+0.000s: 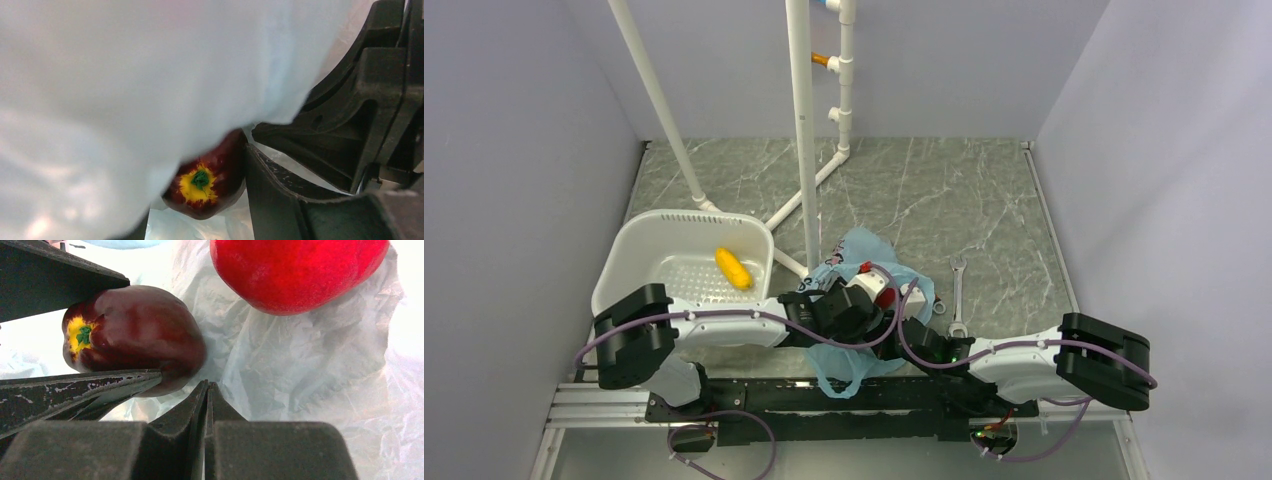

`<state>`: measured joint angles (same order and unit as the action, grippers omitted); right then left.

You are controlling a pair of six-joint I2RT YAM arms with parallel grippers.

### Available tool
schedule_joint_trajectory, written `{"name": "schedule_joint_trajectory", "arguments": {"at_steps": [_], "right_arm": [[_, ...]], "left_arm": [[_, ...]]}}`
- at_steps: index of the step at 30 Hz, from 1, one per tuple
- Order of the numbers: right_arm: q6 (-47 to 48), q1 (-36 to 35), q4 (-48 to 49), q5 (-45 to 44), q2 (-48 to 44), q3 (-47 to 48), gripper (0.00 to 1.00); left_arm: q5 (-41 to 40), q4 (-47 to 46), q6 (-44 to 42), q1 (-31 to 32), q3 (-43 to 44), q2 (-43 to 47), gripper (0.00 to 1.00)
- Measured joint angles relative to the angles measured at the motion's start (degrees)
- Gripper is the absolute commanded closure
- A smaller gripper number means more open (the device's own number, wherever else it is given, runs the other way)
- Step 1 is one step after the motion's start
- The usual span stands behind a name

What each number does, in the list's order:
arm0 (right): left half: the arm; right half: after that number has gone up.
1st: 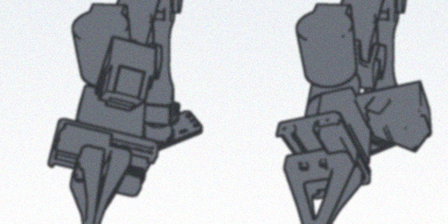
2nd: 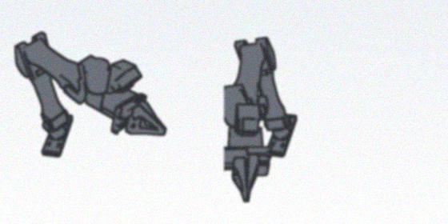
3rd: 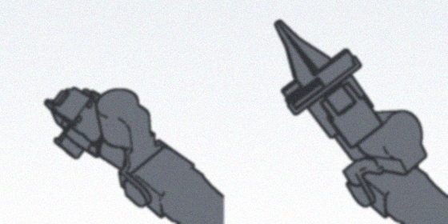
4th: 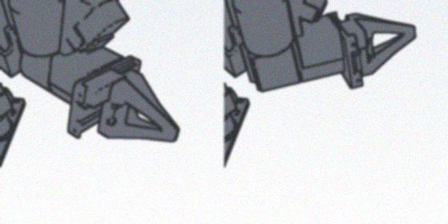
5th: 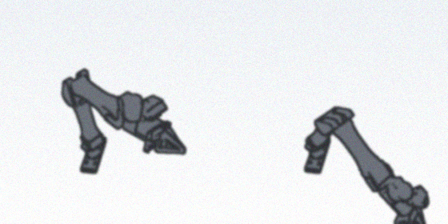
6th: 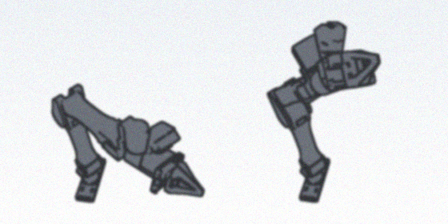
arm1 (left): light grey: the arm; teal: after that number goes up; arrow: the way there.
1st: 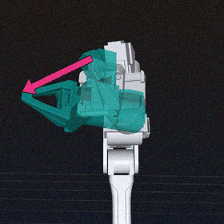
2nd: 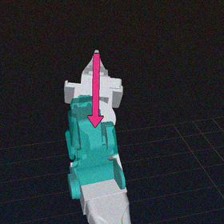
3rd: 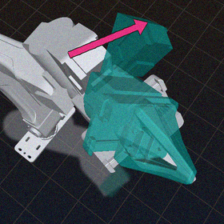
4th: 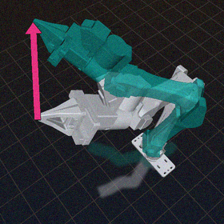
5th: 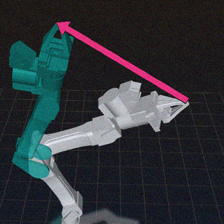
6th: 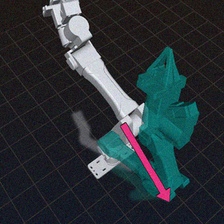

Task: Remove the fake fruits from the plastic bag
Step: Take out the fake fruit from the plastic bag, then place the fake fruit in the bin.

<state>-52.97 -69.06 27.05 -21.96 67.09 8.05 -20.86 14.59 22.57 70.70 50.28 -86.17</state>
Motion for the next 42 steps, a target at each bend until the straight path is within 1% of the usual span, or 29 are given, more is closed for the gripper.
{"name": "schedule_joint_trajectory", "arguments": {"at_steps": [4, 7, 10, 15, 19, 23, 26, 29, 32, 38, 40, 42], "right_arm": [[0.00, 0.00, 0.00, 0.00, 0.00, 0.00, 0.94], [0.02, 0.00, 0.00, 0.00, 0.07, 0.00, 0.95], [0.02, 0.00, 0.02, -0.02, 0.11, 0.00, 0.95], [0.00, 0.00, 0.00, -0.02, 0.11, 0.00, 0.94], [0.00, 0.00, 0.00, -0.02, 0.11, 0.00, 0.95], [0.00, 0.00, 0.00, -0.02, 0.09, 0.00, 0.95], [0.00, 0.00, 0.00, -0.02, 0.07, 0.00, 0.95], [-0.02, 0.00, 0.00, -0.02, 0.07, 0.00, 0.95], [0.00, 0.00, 0.00, -0.04, 0.07, 0.00, 0.95], [0.00, 0.00, 0.00, -0.02, 0.09, 0.00, 0.95], [-0.02, 0.00, 0.00, -0.02, 0.09, 0.00, 0.97], [0.00, 0.00, 0.00, -0.02, 0.09, 0.00, 0.99]], "left_arm": [[0.11, -0.07, -0.02, 0.00, 0.00, 0.17, 0.62], [1.01, 0.94, -0.24, 0.02, 0.00, 1.62, 0.71], [2.10, 1.64, -0.44, 0.02, 0.00, 4.85, 0.75], [4.31, 1.49, -0.37, 0.00, -0.09, 13.35, 0.89], [6.23, 0.15, -0.13, 0.00, -1.40, 20.65, 0.96], [7.45, -0.42, 0.72, 0.00, -3.34, 28.79, 1.00], [6.99, 0.20, 0.85, 0.00, -3.67, 35.10, 1.00], [4.31, 2.49, 0.79, 0.00, -3.50, 41.40, 1.00], [-0.26, 7.04, 0.70, 0.00, -2.23, 45.97, 1.00], [-13.16, 18.16, 2.67, -1.14, 0.68, 49.31, 1.00], [-16.52, 22.58, 4.35, -3.63, 1.11, 48.59, 1.00], [-17.38, 26.08, 5.25, -9.18, 1.11, 46.99, 1.00]]}}
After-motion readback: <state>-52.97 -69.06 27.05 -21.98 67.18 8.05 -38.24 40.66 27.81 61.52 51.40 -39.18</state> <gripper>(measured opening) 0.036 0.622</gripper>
